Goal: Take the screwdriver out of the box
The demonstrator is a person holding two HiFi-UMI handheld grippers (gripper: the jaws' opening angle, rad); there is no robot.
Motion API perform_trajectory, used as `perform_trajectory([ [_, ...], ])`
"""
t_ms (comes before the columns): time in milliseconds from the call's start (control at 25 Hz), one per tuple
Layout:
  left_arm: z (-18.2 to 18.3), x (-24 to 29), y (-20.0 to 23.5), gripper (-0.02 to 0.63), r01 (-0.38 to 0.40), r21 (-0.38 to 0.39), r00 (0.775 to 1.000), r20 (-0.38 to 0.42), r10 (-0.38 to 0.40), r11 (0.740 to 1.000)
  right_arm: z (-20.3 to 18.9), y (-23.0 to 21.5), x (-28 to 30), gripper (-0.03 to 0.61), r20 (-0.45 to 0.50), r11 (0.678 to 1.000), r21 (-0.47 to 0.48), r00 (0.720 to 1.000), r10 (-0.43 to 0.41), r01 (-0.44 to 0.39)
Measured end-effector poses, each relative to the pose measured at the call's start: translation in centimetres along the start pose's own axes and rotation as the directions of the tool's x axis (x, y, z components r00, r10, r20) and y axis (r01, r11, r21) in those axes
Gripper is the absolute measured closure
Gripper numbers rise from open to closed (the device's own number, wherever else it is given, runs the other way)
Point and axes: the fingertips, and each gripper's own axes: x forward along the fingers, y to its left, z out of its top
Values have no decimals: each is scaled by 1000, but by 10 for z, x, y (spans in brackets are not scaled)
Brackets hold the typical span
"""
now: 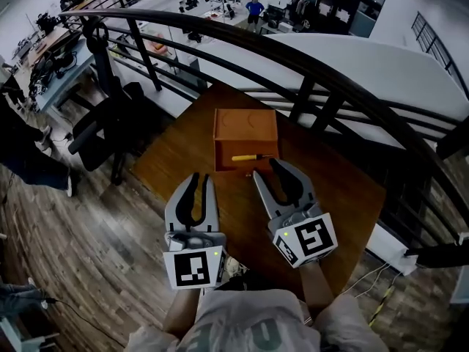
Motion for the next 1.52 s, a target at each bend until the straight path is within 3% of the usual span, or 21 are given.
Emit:
perform_trajectory([
  [160,-10,8,4,554,2,-4,1000,-25,-2,1000,-11,-5,13,424,-62,995,-93,998,32,-38],
  [280,-19,19,7,554,5,-4,999,-39,-5,1000,-27,-14,29,423,-161,974,-207,985,56,-89],
  [440,-35,34,12,552,3,-14,998,-63,-4,1000,-56,-26,54,423,-309,908,-366,947,86,-202],
  [600,-52,49,15,548,-3,-14,995,-98,2,1000,-86,-40,75,423,-450,834,-449,888,99,-320],
  [800,-80,63,23,540,-40,-33,988,-153,35,999,-133,-52,94,408,-565,769,-464,816,125,-439],
  [1040,-115,79,32,531,-36,-30,979,-202,29,999,-179,-57,117,407,-653,707,-447,740,160,-548],
  [1240,-150,82,32,524,-36,-56,966,-257,21,998,-218,-51,124,407,-724,652,-408,662,196,-639],
  [1520,-178,89,36,517,-43,-80,957,-288,18,996,-253,-47,133,407,-784,602,-356,579,224,-715],
])
